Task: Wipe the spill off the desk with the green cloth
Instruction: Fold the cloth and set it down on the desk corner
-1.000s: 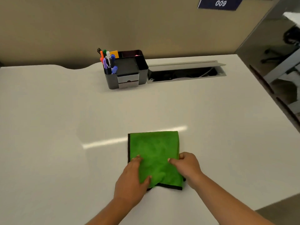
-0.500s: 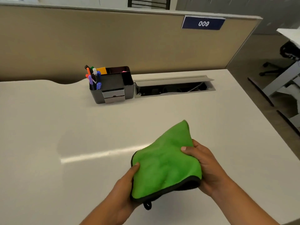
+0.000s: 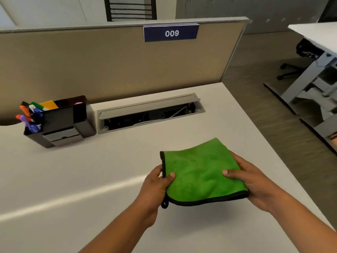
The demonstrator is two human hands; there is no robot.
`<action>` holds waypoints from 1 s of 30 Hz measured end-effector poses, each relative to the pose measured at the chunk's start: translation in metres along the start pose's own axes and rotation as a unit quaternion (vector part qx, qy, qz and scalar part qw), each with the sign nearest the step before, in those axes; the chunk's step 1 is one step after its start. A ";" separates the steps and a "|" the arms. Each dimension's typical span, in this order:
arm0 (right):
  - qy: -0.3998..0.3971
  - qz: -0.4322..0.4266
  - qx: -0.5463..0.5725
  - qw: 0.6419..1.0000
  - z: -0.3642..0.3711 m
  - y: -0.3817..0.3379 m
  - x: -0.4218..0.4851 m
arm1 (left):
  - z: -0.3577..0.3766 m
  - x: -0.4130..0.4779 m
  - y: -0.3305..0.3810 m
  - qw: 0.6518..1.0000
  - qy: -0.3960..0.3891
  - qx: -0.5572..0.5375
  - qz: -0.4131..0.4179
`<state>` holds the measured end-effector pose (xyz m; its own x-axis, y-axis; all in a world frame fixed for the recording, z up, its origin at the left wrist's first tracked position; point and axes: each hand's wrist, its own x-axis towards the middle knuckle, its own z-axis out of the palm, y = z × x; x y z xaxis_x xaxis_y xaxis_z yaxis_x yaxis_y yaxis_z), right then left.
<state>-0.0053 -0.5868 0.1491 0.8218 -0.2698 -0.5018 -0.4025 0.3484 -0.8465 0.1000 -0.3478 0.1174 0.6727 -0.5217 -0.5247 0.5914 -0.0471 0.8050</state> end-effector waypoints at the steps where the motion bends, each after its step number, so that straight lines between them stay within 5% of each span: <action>1: 0.002 -0.007 -0.006 1.000 -0.013 -0.006 0.012 | 0.013 0.015 0.005 1.000 0.000 0.001 0.009; 7: 0.035 -0.062 -0.017 0.997 -0.071 -0.055 0.090 | 0.063 0.102 0.045 0.998 0.010 0.012 0.053; 10: 0.142 -0.038 -0.089 0.985 -0.103 -0.060 0.129 | 0.079 0.138 0.047 0.992 0.030 0.119 0.039; 12: 0.236 0.019 -0.277 0.931 -0.118 -0.055 0.147 | 0.080 0.155 0.038 0.958 0.066 0.274 0.053; 15: 0.289 0.020 -0.561 0.775 -0.120 -0.042 0.160 | 0.070 0.176 0.024 0.884 0.126 0.424 0.154; 19: 0.254 -0.125 -0.586 0.759 -0.093 -0.019 0.179 | 0.065 0.192 0.010 0.829 0.080 0.515 0.204; 25: 0.198 -0.140 -0.661 0.710 -0.076 0.011 0.207 | 0.079 0.214 0.000 0.788 0.031 0.593 0.162; 30: 0.195 -0.139 -0.689 0.684 -0.076 0.034 0.215 | 0.075 0.235 0.002 0.711 0.053 0.670 0.208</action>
<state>0.1274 -0.7013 -0.0009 0.8825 -0.4652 -0.0692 -0.4703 -0.8700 -0.1480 0.2255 -0.5340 0.0165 0.7365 -0.6649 -0.1243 -0.5756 -0.7126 0.4011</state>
